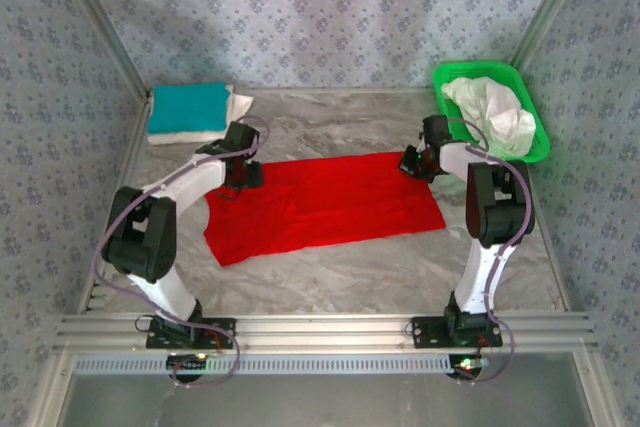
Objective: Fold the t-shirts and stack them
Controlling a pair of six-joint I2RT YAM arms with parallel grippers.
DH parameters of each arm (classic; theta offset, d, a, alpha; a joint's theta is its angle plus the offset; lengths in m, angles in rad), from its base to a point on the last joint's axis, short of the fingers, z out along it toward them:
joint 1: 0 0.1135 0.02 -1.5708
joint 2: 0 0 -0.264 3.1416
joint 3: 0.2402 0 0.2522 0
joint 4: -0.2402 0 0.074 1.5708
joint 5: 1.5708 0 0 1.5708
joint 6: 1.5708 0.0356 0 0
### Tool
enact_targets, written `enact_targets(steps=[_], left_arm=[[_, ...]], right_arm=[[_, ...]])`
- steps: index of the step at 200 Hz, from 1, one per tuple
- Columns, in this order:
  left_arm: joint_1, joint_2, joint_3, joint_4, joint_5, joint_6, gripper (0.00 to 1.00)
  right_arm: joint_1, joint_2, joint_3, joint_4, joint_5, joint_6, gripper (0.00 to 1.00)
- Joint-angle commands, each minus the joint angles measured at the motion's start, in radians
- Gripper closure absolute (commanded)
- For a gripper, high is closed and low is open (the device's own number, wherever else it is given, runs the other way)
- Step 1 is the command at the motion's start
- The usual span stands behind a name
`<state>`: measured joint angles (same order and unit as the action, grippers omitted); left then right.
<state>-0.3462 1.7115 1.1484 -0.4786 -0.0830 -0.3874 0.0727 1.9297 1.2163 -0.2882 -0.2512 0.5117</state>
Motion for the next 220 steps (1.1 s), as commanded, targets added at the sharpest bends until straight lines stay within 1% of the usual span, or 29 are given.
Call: enact_targets(steps=[1, 25, 62, 67, 74, 80, 111, 126, 163, 173, 183, 201, 220], left_arm=[[0.016, 0.040, 0.022, 0.026, 0.016, -0.014, 0.61], [0.028, 0.071, 0.024, 0.061, 0.019, -0.006, 0.60], [0.038, 0.115, 0.068, 0.056, 0.007, 0.019, 0.59], [0.038, 0.116, 0.073, 0.053, 0.002, 0.022, 0.59], [0.038, 0.118, 0.079, 0.051, -0.004, 0.024, 0.59], [0.038, 0.118, 0.083, 0.049, -0.007, 0.024, 0.59], [0.033, 0.113, 0.100, 0.035, -0.026, 0.029, 0.58], [0.033, 0.116, 0.105, 0.036, -0.033, 0.033, 0.58], [0.036, 0.149, 0.113, 0.031, -0.012, 0.031, 0.58], [0.036, 0.157, 0.113, 0.031, -0.011, 0.031, 0.59], [0.036, 0.161, 0.110, 0.037, -0.002, 0.033, 0.63], [0.036, 0.165, 0.103, 0.047, 0.003, 0.032, 0.65], [0.036, 0.168, 0.102, 0.052, 0.005, 0.033, 0.76]], right_arm=[[0.007, -0.023, 0.012, -0.035, 0.004, -0.015, 1.00], [0.007, -0.033, 0.003, -0.033, 0.007, -0.016, 1.00], [0.008, -0.038, -0.001, -0.035, -0.006, -0.020, 1.00], [0.009, -0.040, -0.001, -0.037, -0.008, -0.022, 0.95], [0.011, -0.046, -0.003, -0.039, -0.008, -0.024, 0.85], [0.011, -0.053, -0.007, -0.037, -0.008, -0.025, 0.81], [0.013, -0.094, -0.011, -0.042, -0.010, -0.029, 0.73], [0.013, -0.113, -0.012, -0.045, -0.008, -0.030, 0.71], [0.013, -0.143, -0.006, -0.052, 0.001, -0.031, 0.70], [0.012, -0.148, -0.008, -0.055, 0.003, -0.032, 0.70], [0.012, -0.150, -0.008, -0.056, 0.004, -0.032, 0.70], [0.009, -0.153, -0.008, -0.058, 0.004, -0.034, 0.70], [0.007, -0.156, -0.008, -0.060, 0.006, -0.034, 0.69]])
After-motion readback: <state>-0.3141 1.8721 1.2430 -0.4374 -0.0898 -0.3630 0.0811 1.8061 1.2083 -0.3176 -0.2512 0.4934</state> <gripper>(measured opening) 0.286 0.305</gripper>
